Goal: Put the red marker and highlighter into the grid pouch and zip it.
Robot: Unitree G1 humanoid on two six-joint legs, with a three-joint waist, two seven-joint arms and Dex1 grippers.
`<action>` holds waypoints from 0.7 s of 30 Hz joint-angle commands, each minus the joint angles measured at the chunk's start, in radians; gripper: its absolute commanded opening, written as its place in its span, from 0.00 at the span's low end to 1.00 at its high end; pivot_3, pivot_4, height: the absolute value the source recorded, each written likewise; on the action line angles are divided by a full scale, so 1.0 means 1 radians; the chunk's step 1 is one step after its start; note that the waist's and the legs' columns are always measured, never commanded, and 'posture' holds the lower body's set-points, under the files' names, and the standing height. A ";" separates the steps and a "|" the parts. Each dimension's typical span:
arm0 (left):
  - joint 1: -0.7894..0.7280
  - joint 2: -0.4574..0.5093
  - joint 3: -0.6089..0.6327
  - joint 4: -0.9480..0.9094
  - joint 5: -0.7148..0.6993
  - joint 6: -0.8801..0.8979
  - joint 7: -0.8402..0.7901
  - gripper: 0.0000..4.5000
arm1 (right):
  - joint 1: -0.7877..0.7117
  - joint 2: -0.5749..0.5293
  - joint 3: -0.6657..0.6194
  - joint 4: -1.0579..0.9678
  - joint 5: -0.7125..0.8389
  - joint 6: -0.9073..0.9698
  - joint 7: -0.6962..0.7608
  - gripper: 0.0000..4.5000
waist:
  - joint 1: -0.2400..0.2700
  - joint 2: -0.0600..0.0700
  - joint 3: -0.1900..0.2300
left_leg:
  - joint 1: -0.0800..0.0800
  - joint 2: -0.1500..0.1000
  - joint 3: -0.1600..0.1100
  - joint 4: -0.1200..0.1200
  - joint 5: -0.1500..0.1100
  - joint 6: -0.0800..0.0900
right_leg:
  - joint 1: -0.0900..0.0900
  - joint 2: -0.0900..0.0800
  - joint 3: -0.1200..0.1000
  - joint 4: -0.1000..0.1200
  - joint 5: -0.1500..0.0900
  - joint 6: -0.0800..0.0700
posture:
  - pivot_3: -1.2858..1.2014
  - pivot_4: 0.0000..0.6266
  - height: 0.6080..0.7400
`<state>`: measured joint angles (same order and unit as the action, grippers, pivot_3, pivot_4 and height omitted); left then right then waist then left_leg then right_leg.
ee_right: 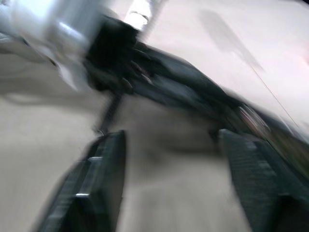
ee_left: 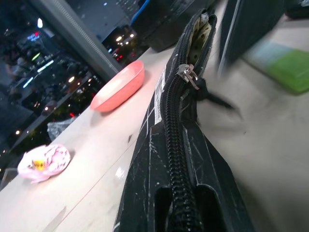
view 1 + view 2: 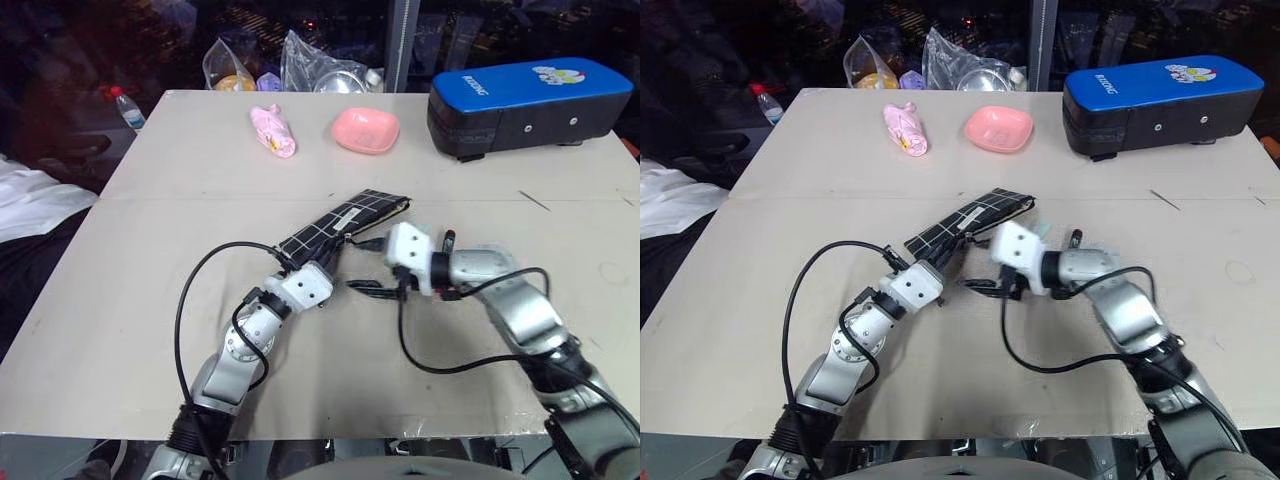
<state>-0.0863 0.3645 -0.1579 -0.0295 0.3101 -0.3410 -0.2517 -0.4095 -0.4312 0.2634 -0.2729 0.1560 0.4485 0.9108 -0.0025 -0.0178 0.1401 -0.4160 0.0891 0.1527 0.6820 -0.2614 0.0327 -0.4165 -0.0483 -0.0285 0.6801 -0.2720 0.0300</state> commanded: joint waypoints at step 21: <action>-0.007 -0.025 0.051 -0.193 -0.256 0.213 -0.130 0.00 | 0.138 0.099 -0.130 -0.140 -0.149 -0.065 -0.503 0.67 | -0.012 0.000 0.000 | 0.000 -0.001 -0.009 0.000 0.000 0.000 | 0.001 0.002 -0.001 0.000 0.000 0.000 | 0.52 0.24 0.83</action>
<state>-0.0771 0.3347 -0.1095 -0.1720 0.0737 -0.1283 -0.3709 -0.2228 -0.3194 0.1120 -0.4003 0.0225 0.4944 0.3783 -0.0140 -0.0177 0.1401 -0.4158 0.0885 0.1437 0.6821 -0.2613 0.0324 -0.4153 -0.0466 -0.0297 0.6805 -0.2721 0.0302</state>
